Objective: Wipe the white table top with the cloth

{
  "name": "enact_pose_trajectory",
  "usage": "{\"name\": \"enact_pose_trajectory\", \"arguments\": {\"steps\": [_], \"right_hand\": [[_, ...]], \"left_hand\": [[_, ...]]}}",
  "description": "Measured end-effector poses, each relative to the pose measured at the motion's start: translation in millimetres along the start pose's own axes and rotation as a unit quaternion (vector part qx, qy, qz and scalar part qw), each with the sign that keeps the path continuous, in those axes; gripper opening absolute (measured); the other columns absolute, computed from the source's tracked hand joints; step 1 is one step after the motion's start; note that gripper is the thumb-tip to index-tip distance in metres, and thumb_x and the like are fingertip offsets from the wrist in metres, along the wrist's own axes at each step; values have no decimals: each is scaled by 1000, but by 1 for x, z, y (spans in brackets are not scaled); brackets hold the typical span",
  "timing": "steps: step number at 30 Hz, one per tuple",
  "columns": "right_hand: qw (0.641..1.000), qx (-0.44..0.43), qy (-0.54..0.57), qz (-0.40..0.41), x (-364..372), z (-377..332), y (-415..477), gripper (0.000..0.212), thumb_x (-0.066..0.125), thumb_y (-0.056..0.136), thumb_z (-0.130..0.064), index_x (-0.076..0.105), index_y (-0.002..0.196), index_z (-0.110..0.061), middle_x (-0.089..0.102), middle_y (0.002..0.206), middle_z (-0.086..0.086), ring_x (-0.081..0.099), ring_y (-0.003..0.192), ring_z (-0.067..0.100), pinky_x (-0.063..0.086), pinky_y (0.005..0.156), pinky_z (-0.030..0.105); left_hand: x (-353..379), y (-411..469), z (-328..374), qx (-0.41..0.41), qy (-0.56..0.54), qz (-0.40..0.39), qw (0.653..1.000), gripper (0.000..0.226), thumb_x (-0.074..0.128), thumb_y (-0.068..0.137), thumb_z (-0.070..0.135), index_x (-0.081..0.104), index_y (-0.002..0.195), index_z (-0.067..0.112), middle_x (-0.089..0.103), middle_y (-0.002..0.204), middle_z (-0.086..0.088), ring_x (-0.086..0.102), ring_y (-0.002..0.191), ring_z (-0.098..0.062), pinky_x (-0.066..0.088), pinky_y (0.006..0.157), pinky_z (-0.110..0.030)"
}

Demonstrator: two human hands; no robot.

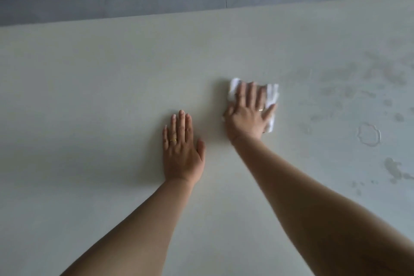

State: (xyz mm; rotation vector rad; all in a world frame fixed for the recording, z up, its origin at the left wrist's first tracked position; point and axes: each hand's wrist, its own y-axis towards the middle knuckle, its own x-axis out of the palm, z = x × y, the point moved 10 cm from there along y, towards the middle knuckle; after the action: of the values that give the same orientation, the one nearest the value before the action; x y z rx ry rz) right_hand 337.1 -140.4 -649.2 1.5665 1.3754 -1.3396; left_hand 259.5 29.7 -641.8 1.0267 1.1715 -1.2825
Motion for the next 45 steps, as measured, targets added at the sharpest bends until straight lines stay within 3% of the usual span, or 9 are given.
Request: {"name": "enact_pose_trajectory", "arguments": {"steps": [6, 8, 13, 15, 20, 22, 29, 38, 45], "right_hand": [[937, -339, -78, -32, 11, -63, -27, 55, 31, 96, -44, 17, 148, -34, 18, 157, -3, 12, 146, 21, 4, 114, 49], [950, -301, -80, -21, -3, -28, 9, 55, 34, 96, -41, 16, 148, -35, 17, 158, -3, 9, 146, 19, 7, 114, 48], [999, 45, -22, -1, -24, 47, 70, 61, 27, 94, -35, 4, 150, -33, -1, 160, -4, -8, 146, 19, -7, 115, 52], [998, 62, 0, 4, -16, 19, 60, 62, 30, 93, -34, 6, 150, -30, 0, 160, -1, -8, 146, 22, -9, 113, 56], [944, -319, -69, -46, 18, -87, 9, 58, 28, 95, -45, 9, 149, -35, 8, 159, -5, 0, 146, 20, -9, 113, 48], [922, -371, -105, -39, 9, -71, 27, 56, 30, 97, -44, 11, 149, -35, 11, 159, -6, 4, 146, 18, 0, 115, 44], [999, 32, -18, 4, -26, 33, 114, 58, 25, 95, -35, 5, 150, -34, -1, 159, -6, -8, 146, 17, -9, 115, 50], [939, -329, -99, -30, -3, -61, 87, 57, 32, 96, -43, 10, 148, -37, 11, 159, -6, 3, 146, 17, 3, 115, 48], [1000, 10, -21, 2, -16, -18, 152, 59, 26, 95, -36, 6, 150, -31, -1, 160, -3, -9, 146, 22, -9, 112, 55]], "left_hand": [[-3, -1, 0, 14, -7, 8, 1000, 63, 26, 92, 39, 35, 143, 4, 34, 150, -15, 30, 140, -30, 25, 114, -48], [-3, 1, -1, 15, -17, 3, 1000, 65, 26, 90, 39, 32, 144, 4, 29, 152, -14, 26, 142, -30, 21, 114, -47], [-10, 14, -1, 32, -29, 15, 999, 66, 26, 91, 41, 25, 147, 5, 22, 155, -13, 19, 144, -28, 14, 118, -42], [-15, 28, -5, 23, -31, 28, 999, 67, 24, 91, 41, 23, 147, 4, 21, 155, -14, 19, 144, -28, 12, 117, -41], [-24, 72, -2, 12, -44, 55, 997, 68, 24, 93, 44, 29, 145, 2, 27, 153, -17, 24, 142, -31, 15, 116, -43], [-22, 89, 3, 17, -43, 53, 998, 69, 26, 93, 48, 26, 146, 4, 23, 155, -14, 20, 144, -28, 13, 117, -42], [-3, 116, 21, 10, -28, 36, 999, 71, 28, 95, 53, 17, 149, 8, 13, 158, -9, 9, 146, -24, 5, 119, -39], [-7, 114, 22, 7, -37, 42, 998, 65, 35, 94, 41, 25, 147, 6, 21, 156, -11, 17, 145, -25, 10, 118, -39], [-3, 115, 21, 2, -31, 33, 999, 68, 40, 92, 39, 21, 149, 7, 16, 157, -10, 13, 146, -24, 7, 117, -38]]}}
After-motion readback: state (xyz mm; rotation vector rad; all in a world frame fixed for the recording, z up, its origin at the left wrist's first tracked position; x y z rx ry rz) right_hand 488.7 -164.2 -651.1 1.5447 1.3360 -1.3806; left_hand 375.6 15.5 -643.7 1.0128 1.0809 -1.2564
